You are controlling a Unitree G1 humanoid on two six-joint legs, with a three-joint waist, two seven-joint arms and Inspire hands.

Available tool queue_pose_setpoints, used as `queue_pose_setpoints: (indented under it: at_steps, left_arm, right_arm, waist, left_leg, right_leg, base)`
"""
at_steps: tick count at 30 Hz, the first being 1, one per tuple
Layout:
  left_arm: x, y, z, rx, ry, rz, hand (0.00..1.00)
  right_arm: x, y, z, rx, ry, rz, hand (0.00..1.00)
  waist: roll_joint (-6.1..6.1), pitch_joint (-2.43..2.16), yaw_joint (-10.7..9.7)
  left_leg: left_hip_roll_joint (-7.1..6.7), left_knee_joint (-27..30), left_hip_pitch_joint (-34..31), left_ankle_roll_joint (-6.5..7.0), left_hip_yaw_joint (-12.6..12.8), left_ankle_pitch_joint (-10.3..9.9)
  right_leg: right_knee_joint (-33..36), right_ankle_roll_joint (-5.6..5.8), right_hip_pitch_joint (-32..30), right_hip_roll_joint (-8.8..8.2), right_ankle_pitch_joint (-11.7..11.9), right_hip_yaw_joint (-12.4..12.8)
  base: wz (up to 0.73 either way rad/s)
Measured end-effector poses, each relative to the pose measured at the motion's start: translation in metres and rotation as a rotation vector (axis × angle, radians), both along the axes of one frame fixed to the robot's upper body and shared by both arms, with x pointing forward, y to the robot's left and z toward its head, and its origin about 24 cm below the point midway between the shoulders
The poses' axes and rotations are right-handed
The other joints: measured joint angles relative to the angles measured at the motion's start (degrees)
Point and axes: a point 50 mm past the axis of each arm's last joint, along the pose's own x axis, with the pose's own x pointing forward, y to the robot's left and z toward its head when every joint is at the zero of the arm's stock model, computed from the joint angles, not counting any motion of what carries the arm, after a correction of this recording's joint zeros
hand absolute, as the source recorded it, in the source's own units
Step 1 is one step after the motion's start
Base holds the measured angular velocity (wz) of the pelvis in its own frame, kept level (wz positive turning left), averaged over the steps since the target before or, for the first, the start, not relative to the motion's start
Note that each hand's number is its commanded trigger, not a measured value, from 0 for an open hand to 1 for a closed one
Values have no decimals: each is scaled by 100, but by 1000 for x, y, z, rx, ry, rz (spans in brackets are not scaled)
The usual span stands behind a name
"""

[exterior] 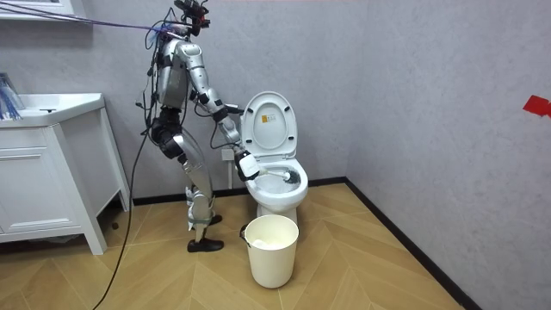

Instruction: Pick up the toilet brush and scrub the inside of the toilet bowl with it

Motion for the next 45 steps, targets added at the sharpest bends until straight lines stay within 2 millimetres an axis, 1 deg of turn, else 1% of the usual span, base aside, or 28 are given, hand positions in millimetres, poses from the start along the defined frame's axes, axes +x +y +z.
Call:
queue_pose_setpoints:
  at_steps: [2, 5, 7, 8, 9, 10, 11, 13, 14, 15, 16, 17, 18, 20, 22, 23, 24, 25, 28, 29, 31, 32, 34, 36, 38, 40, 43, 45]
  left_arm:
    - [-7, -1, -8, -16, 35, 6, 0]
    - [-23, 5, -24, -6, 93, 26, 0]
    - [-43, 11, -40, -8, 155, 54, 0]
    - [-49, 13, -44, -5, 174, 61, 0]
    - [-61, 17, -52, -2, 212, 72, 0]
    - [-74, 20, -60, 7, 249, 82, 0]
    - [-81, 22, -63, 6, 265, 90, 0]
    - [-107, 27, -75, -19, 322, 137, 0]
    - [-112, 29, -77, -24, 336, 147, 0]
    - [-124, 35, -82, -23, 370, 175, 0]
    - [-130, 38, -83, -24, 379, 187, 0]
    - [-142, 42, -88, -25, 406, 215, 0]
    - [-155, 46, -94, -25, 443, 249, 0]
    - [-171, 52, -101, -34, 507, 302, 0]
    - [-196, 54, -112, -66, 599, 371, 0]
    - [-203, 55, -114, -72, 620, 391, 0]
    - [-214, 57, -117, -104, 647, 440, 0]
    - [-221, 59, -119, -130, 659, 480, 0]
    - [-231, 62, -124, -160, 692, 540, 0]
    - [-239, 64, -126, -171, 714, 572, 0]
    - [-246, 68, -130, -180, 740, 616, 0]
    - [-250, 68, -133, -207, 753, 662, 0]
    - [-262, 68, -139, -284, 772, 771, 0]
    - [-271, 70, -141, -317, 791, 830, 0]
    - [-281, 72, -144, -339, 816, 880, 0]
    - [-292, 77, -145, -371, 824, 960, 0]
    - [-304, 81, -145, -395, 836, 1025, 0]
    - [-305, 80, -145, -400, 843, 1031, 0]
  right_arm:
    - [-9, 5, -8, -1, 20, 30, 100]
    - [-27, 7, -20, -18, 73, 88, 100]
    - [-52, 6, -33, -38, 138, 124, 100]
    - [-59, 5, -36, -47, 162, 137, 100]
    - [-75, 3, -42, -65, 205, 160, 100]
    - [-93, 2, -48, -85, 250, 187, 100]
    - [-101, 2, -51, -88, 270, 197, 100]
    - [-131, 3, -59, -94, 333, 225, 100]
    - [-137, 3, -60, -91, 341, 223, 100]
    - [-146, 6, -63, -87, 355, 222, 100]
    - [-150, 7, -64, -84, 361, 222, 100]
    - [-157, 10, -66, -81, 365, 226, 100]
    - [-164, 11, -67, -81, 370, 221, 100]
    - [-174, 12, -68, -77, 369, 199, 100]
    - [-184, 15, -69, -63, 366, 162, 100]
    - [-187, 16, -69, -62, 367, 157, 100]
    - [-190, 18, -70, -57, 368, 146, 100]
    - [-192, 20, -71, -50, 362, 130, 100]
    - [-191, 23, -72, -37, 344, 88, 100]
    - [-190, 23, -72, -35, 330, 71, 100]
    - [-187, 21, -70, -36, 294, 36, 100]
    - [-185, 20, -68, -43, 262, -4, 100]
    - [-179, 18, -64, -68, 183, -94, 100]
    - [-176, 15, -60, -96, 126, -144, 100]
    - [-174, 7, -54, -138, 76, -195, 100]
    - [-173, -2, -46, -203, 20, -252, 100]
    - [-178, -8, -41, -289, 4, -243, 100]
    - [-182, -10, -39, -323, -2, -258, 100]
  waist:
    - [-2, -13, -35]
    - [-13, -62, -52]
    - [-37, -172, -84]
    - [-50, -218, -86]
    - [-77, -296, -91]
    - [-123, -358, -107]
    - [-141, -372, -108]
    - [-225, -412, -132]
    - [-243, -421, -147]
    - [-264, -430, -192]
    - [-317, -411, -210]
    - [-358, -399, -206]
    - [-365, -408, -210]
    - [-356, -411, -235]
    - [-347, -400, -301]
    - [-355, -388, -304]
    - [-372, -379, -315]
    - [-388, -356, -331]
    - [-393, -355, -337]
    - [-396, -350, -339]
    - [-376, -350, -339]
    - [-362, -342, -338]
    - [-339, -348, -333]
    - [-325, -347, -359]
    - [-282, -344, -391]
    - [-253, -350, -387]
    - [-276, -355, -386]
    - [-289, -358, -425]
  left_leg:
    - [-13, -153, 179, 0, 10, -1]
    - [-29, -366, 561, 6, 108, -12]
    - [-44, -574, 930, -18, 110, -41]
    - [-45, -631, 1030, -28, 111, -55]
    - [-53, -764, 1250, -41, 111, -63]
    - [-64, -920, 1499, -55, 109, -69]
    - [-64, -986, 1641, -66, 109, -76]
    - [-68, -1175, 2101, -106, 110, -126]
    - [-66, -1207, 2186, -117, 109, -145]
    - [-71, -1289, 2382, -139, 96, -170]
    - [-71, -1323, 2471, -154, 95, -187]
    - [-61, -1402, 2654, -173, 100, -219]
    - [-52, -1466, 2835, -188, 103, -251]
    - [-24, -1479, 3002, -210, 103, -320]
    - [-29, -1491, 3190, -236, 94, -381]
    - [-32, -1492, 3244, -241, 94, -398]
    - [-24, -1488, 3311, -256, 93, -439]
    - [-19, -1474, 3356, -266, 84, -465]
    - [-22, -1491, 3451, -280, 84, -483]
    - [-25, -1504, 3520, -287, 92, -496]
    - [-27, -1539, 3602, -299, 96, -518]
    - [-27, -1545, 3638, -305, 90, -527]
    - [-22, -1545, 3694, -310, 105, -542]
    - [-19, -1545, 3717, -315, 107, -545]
    - [-20, -1546, 3761, -318, 111, -559]
    - [-9, -1583, 3826, -322, 176, -590]
    - [1, -1673, 3952, -322, 294, -590]
    - [-4, -1675, 3974, -322, 375, -590]
  right_leg:
    - [-109, 25, 172, 4, -3, -7]
    - [-273, 48, 478, -2, 8, 18]
    - [-488, 77, 841, 27, -11, 19]
    - [-547, 84, 938, 41, -16, 30]
    - [-671, 103, 1146, 69, -28, 44]
    - [-821, 118, 1385, 96, -36, 44]
    - [-885, 130, 1524, 104, -45, 38]
    - [-1130, 161, 2021, 145, -83, -15]
    - [-1194, 165, 2125, 167, -86, -12]
    - [-1320, 171, 2341, 191, -93, -9]
    - [-1368, 173, 2424, 191, -97, -2]
    - [-1438, 176, 2570, 209, -120, 6]
    - [-1552, 185, 2756, 274, -129, 5]
    - [-1692, 194, 2985, 300, -135, -22]
    - [-1867, 196, 3264, 348, -133, -46]
    - [-1888, 196, 3338, 361, -133, -50]
    - [-1967, 197, 3444, 378, -134, -51]
    - [-2002, 198, 3520, 378, -137, -65]
    - [-2136, 198, 3659, 387, -137, -50]
    - [-2168, 203, 3726, 386, -140, -47]
    - [-2166, 204, 3782, 392, -176, -29]
    - [-2186, 204, 3816, 406, -176, -6]
    - [-2226, 202, 3861, 442, -175, 95]
    - [-2227, 197, 3873, 446, -172, 127]
    - [-2235, 197, 3915, 444, -172, 154]
    - [-2242, 192, 3936, 433, -189, 308]
    - [-2237, 185, 3959, 470, -198, 546]
    - [-2238, 187, 3970, 476, -197, 601]
  base:
    - [1]
    - [-10]
    - [-4]
    - [-6]
    - [-4]
    - [0]
    - [0]
    - [0]
    - [4]
    - [4]
    - [-3]
    - [-8]
    - [-8]
    - [2]
    - [6]
    - [0]
    - [0]
    - [0]
    - [1]
    - [-4]
    - [-5]
    - [-11]
    - [-17]
    - [-9]
    - [-4]
    - [-14]
    - [-22]
    - [-12]
